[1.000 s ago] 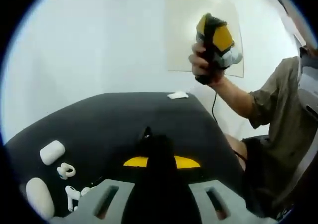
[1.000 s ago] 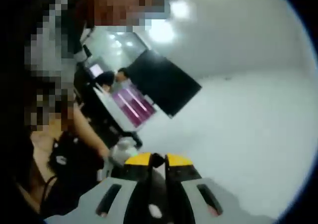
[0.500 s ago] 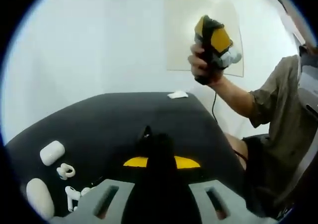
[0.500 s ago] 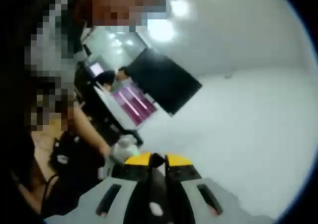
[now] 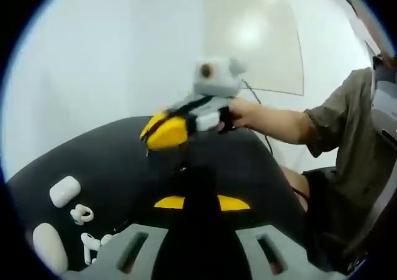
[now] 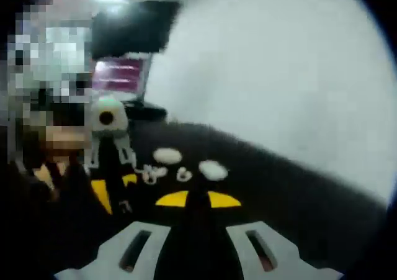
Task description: Pick up three earphones and place each one into its charging case using tactile feedback, ensure that each earphone is properly inserted and securely positioned inside the case.
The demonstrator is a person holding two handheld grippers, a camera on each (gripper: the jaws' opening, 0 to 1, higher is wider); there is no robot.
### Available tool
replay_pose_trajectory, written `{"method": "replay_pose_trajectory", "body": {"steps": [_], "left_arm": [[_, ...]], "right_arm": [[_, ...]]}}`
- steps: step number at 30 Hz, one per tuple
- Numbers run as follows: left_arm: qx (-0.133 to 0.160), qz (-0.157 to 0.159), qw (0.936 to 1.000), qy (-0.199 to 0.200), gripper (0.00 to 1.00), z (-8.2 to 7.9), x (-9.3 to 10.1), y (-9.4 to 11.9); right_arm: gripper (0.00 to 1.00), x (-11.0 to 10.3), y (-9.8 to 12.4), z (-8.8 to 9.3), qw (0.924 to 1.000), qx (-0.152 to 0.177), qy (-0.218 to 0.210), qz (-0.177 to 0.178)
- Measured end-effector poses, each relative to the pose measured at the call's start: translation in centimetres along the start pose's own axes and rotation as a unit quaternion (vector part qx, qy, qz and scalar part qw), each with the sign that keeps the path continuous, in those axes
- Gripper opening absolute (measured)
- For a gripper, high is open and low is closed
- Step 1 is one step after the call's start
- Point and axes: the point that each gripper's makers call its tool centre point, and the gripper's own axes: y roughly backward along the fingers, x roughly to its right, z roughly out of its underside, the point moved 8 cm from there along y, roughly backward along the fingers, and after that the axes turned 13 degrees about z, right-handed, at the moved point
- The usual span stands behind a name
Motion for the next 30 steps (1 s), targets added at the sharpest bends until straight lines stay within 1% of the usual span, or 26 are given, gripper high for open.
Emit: {"method": "replay_pose_trajectory", "body": {"steps": [1,3,8,10,14,18,20,22,23,24,25,26,27,28,29,30], "left_arm": [[0.000,0.000,1.0000,0.000,0.14,0.0,0.0,0.0],[0.000,0.000,1.0000,0.000,0.14,0.0,0.2,-0.1],[0.001,0.002,1.0000,0.000,0.14,-0.1,0.6,-0.5],[0.000,0.002,1.0000,-0.001,0.14,-0.1,0.7,-0.6],[0.000,0.002,1.0000,-0.002,0.14,-0.2,1.0,-0.9],[0.000,0.002,1.0000,-0.002,0.14,-0.3,1.1,-1.1],[0.000,0.002,1.0000,-0.002,0.14,-0.3,1.2,-1.1],[0.000,0.001,1.0000,-0.003,0.14,-0.4,1.3,-1.2],[-0.001,0.001,1.0000,-0.003,0.14,-0.4,1.3,-1.2],[-0.001,0.001,1.0000,-0.005,0.14,-0.4,1.4,-1.2],[-0.002,0.000,1.0000,-0.006,0.14,-0.4,1.4,-1.3],[-0.002,0.000,1.0000,-0.006,0.14,-0.4,1.4,-1.2],[-0.002,0.001,1.0000,-0.007,0.14,-0.4,1.4,-1.2],[-0.003,0.001,1.0000,-0.007,0.14,-0.4,1.4,-1.2],[-0.003,0.001,1.0000,-0.007,0.14,-0.4,1.4,-1.2],[-0.003,0.001,1.0000,-0.008,0.14,-0.4,1.3,-1.2]], "right_arm": [[0.12,-0.3,-0.6,0.1,0.9999,-0.004,0.000,-0.014],[0.12,-0.4,-1.6,0.0,0.9998,-0.003,0.006,-0.016],[0.12,-1.3,-3.4,-0.1,0.9976,-0.032,0.050,-0.037],[0.12,-1.4,-3.6,0.0,0.9967,-0.036,0.062,-0.040],[0.12,-1.6,-3.5,0.3,0.9957,-0.035,0.071,-0.048],[0.13,-1.8,-3.3,0.6,0.9953,-0.036,0.078,-0.046],[0.19,-1.7,-3.0,0.6,0.9955,-0.035,0.075,-0.046],[0.20,-1.5,-2.5,0.2,0.9960,-0.034,0.070,-0.045],[0.20,-1.3,-2.3,-0.5,0.9966,-0.024,0.066,-0.042],[0.19,-1.2,-2.1,-1.1,0.9975,-0.009,0.056,-0.042],[0.17,-1.2,-2.0,-2.0,0.9982,0.003,0.033,-0.050],[0.14,-1.4,-1.8,-2.9,0.9978,0.006,0.017,-0.063],[0.12,-1.6,-1.8,-3.6,0.9964,-0.004,0.017,-0.083],[0.12,-2.0,-1.9,-3.9,0.9943,-0.024,0.023,-0.101],[0.13,-2.7,-2.3,-3.9,0.9885,-0.068,0.045,-0.127],[0.13,-3.2,-2.8,-3.6,0.9840,-0.091,0.067,-0.138]]}}
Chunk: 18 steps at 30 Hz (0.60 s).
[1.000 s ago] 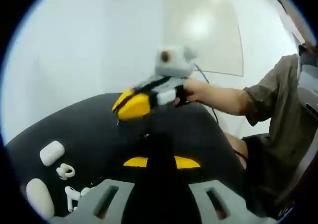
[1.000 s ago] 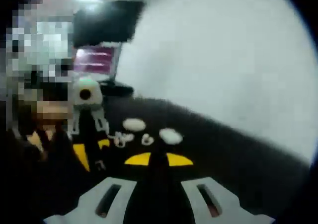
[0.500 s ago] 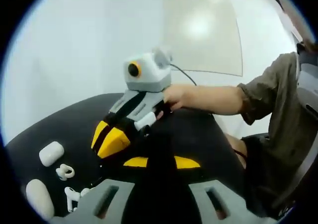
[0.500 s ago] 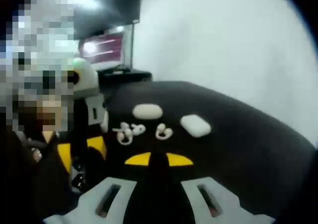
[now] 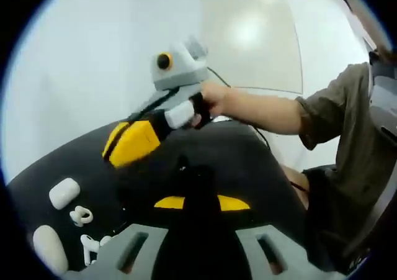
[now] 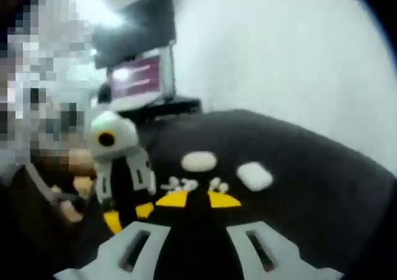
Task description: Pick up three earphones and place each one into its charging case using tactile feedback, ensure that each earphone is properly inserted and securely positioned inside the case.
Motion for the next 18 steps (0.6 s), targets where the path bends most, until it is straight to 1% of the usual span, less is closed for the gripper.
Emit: {"method": "replay_pose_trajectory", "body": {"steps": [1,3,4,5,6,7,8,10,12,14,18], "left_arm": [[0.000,0.000,1.0000,-0.001,0.14,0.0,0.0,0.0],[-0.001,-0.001,1.0000,-0.003,0.14,0.0,0.0,0.1],[-0.001,-0.001,1.0000,-0.004,0.14,0.0,0.0,0.1],[-0.001,-0.001,1.0000,-0.006,0.14,0.0,0.0,0.1],[-0.003,0.000,1.0000,-0.006,0.14,0.1,0.0,0.2],[-0.002,0.000,1.0000,-0.007,0.14,0.1,0.1,0.2],[-0.002,0.001,1.0000,-0.007,0.14,0.1,0.1,0.3],[-0.003,0.002,1.0000,-0.009,0.14,0.1,0.1,0.3],[-0.003,0.003,0.9999,-0.011,0.14,0.1,0.1,0.3],[-0.004,0.004,0.9999,-0.015,0.14,0.2,0.1,0.3],[-0.007,0.006,0.9998,-0.015,0.14,0.2,0.1,0.2]], "right_arm": [[0.14,-0.2,-0.6,0.2,0.9994,-0.021,0.028,-0.004],[0.14,-0.4,-1.7,0.6,0.9964,-0.046,0.071,-0.010],[0.14,-0.6,-2.1,0.7,0.9950,-0.051,0.084,-0.019],[0.14,-0.9,-2.4,0.8,0.9943,-0.046,0.092,-0.030],[0.14,-1.0,-2.4,0.8,0.9948,-0.045,0.086,-0.030],[0.14,-1.1,-2.4,0.5,0.9955,-0.030,0.081,-0.039],[0.14,-1.2,-2.4,0.4,0.9953,-0.023,0.083,-0.044],[0.14,-1.2,-2.3,0.4,0.9946,-0.019,0.091,-0.047],[0.14,-1.0,-2.5,0.5,0.9932,-0.030,0.103,-0.046],[0.14,-0.6,-2.6,0.6,0.9926,-0.038,0.105,-0.047],[0.16,-0.8,-2.8,1.0,0.9914,-0.055,0.090,-0.077]]}}
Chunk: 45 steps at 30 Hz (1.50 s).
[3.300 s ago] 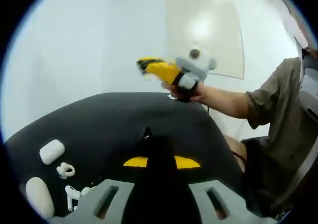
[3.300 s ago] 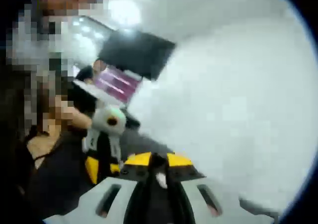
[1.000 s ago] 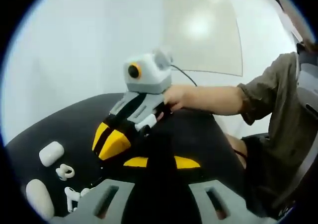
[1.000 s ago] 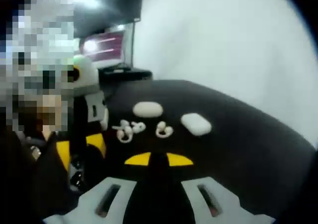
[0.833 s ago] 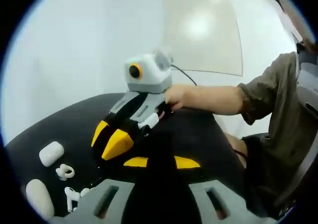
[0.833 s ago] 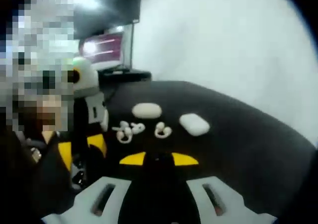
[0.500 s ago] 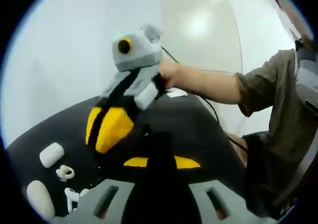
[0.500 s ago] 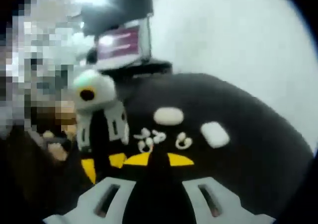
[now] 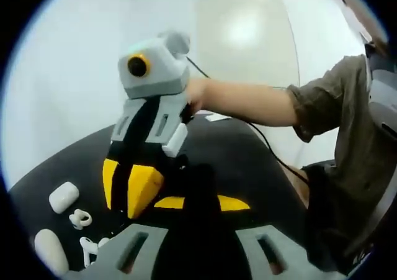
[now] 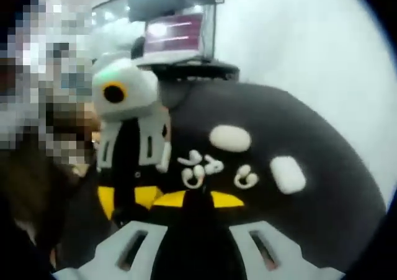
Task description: Pick up three earphones and place each one into its charging case using tactile feedback, ensure that each earphone is properly inserted and securely positioned inside the case.
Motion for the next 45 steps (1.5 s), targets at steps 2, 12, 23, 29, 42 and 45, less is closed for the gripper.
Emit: {"method": "replay_pose_trajectory", "body": {"steps": [2,12,23,29,42,45], "left_arm": [[0.000,0.000,1.0000,-0.002,0.14,0.0,0.0,-0.1],[-0.001,0.001,1.0000,-0.003,0.14,0.0,-0.1,-0.2],[-0.001,0.003,1.0000,-0.001,0.14,0.0,-0.2,-0.2],[-0.001,0.003,1.0000,0.003,0.14,0.1,-0.3,-0.1],[0.003,-0.004,0.9998,0.020,0.14,0.0,-0.6,0.1],[0.003,-0.004,0.9998,0.019,0.14,0.0,-0.6,0.1]], "right_arm": [[0.16,0.2,-0.3,0.0,1.0000,0.000,0.002,0.008],[0.16,0.7,-0.2,1.2,0.9992,-0.007,0.029,0.025],[0.13,1.0,-0.6,0.9,0.9974,0.037,0.039,0.048],[0.13,1.1,2.4,-0.6,0.9934,0.080,0.020,0.079],[0.13,-5.8,11.6,-1.9,0.9812,-0.003,0.158,0.111],[0.13,-6.2,11.2,-1.3,0.9736,-0.062,0.189,0.113]]}}
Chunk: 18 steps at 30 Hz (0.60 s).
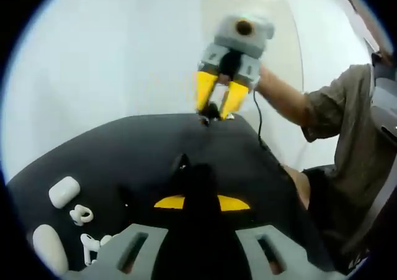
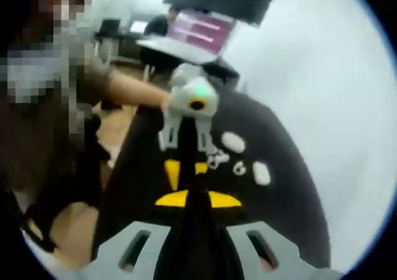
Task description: Pick up three earphones and place each one into its charging case using tactile feedback, ensure that each earphone is properly inserted and securely positioned inside the case.
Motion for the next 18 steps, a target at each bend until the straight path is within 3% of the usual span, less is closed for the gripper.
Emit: {"method": "replay_pose_trajectory", "body": {"steps": [3,9,18], "left_arm": [[0.000,-0.001,1.0000,-0.001,0.14,0.1,0.0,0.1],[0.000,0.000,1.0000,-0.002,0.14,0.3,-0.2,0.4],[0.002,0.001,1.0000,-0.003,0.14,0.5,-1.0,1.0]], "right_arm": [[0.13,-0.1,-0.9,0.6,0.9986,-0.049,0.022,0.005],[0.13,-0.8,-2.1,-0.1,0.9934,-0.091,0.069,-0.011],[0.13,-0.8,-3.2,-1.8,0.9697,-0.185,0.156,-0.030]]}}
